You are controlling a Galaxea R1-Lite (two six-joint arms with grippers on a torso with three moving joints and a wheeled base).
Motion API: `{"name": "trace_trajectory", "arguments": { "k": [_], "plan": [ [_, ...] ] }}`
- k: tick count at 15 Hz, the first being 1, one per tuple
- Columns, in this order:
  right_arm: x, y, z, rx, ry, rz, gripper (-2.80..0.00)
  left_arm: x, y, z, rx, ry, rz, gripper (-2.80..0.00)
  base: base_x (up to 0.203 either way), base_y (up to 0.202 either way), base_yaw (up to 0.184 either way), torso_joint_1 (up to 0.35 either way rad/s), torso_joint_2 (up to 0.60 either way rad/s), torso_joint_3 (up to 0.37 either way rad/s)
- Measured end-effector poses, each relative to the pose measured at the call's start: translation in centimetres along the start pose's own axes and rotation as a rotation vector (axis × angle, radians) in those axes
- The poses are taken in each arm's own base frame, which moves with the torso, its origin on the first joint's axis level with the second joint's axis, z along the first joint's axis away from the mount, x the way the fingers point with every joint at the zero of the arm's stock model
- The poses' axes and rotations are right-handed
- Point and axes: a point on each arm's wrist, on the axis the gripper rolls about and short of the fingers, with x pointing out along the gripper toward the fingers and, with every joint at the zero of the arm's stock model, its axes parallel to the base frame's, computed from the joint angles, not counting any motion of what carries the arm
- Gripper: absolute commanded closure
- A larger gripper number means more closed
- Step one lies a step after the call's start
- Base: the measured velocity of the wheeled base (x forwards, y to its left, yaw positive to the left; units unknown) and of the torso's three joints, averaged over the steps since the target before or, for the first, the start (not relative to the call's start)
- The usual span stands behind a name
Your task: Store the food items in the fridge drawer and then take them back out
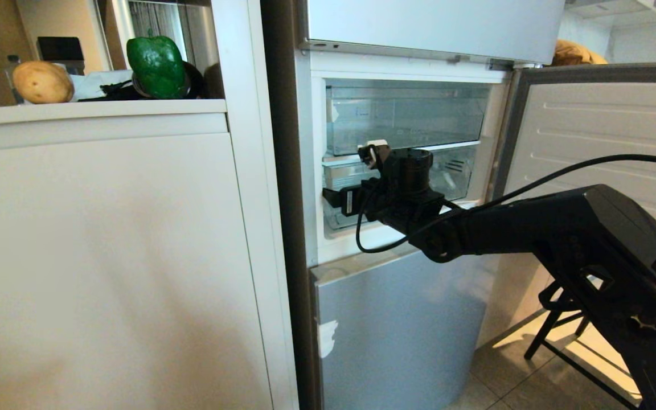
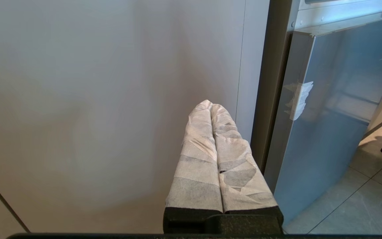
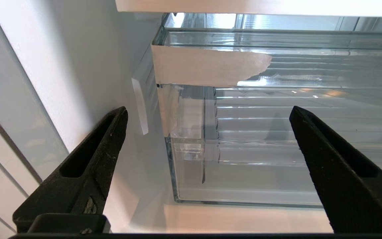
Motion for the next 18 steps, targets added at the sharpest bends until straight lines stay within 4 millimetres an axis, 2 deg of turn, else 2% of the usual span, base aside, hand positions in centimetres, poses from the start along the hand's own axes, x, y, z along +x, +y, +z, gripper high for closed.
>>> {"name": "trace_trajectory", "arguments": {
  "k": [8,18],
  "plan": [
    [-0.1,-1.2,-0.2,0.002,0.007,-0.024,-2.80,0.0,0.0,0.0,0.000,0.000,0.000,0.00,0.000,0.000,0.000,0.000,0.00,0.000],
    [0.0,-1.2,0.2,-0.001,-0.021,-0.021,-2.80,0.0,0.0,0.0,0.000,0.000,0.000,0.00,0.000,0.000,0.000,0.000,0.00,0.000]
  ]
}}
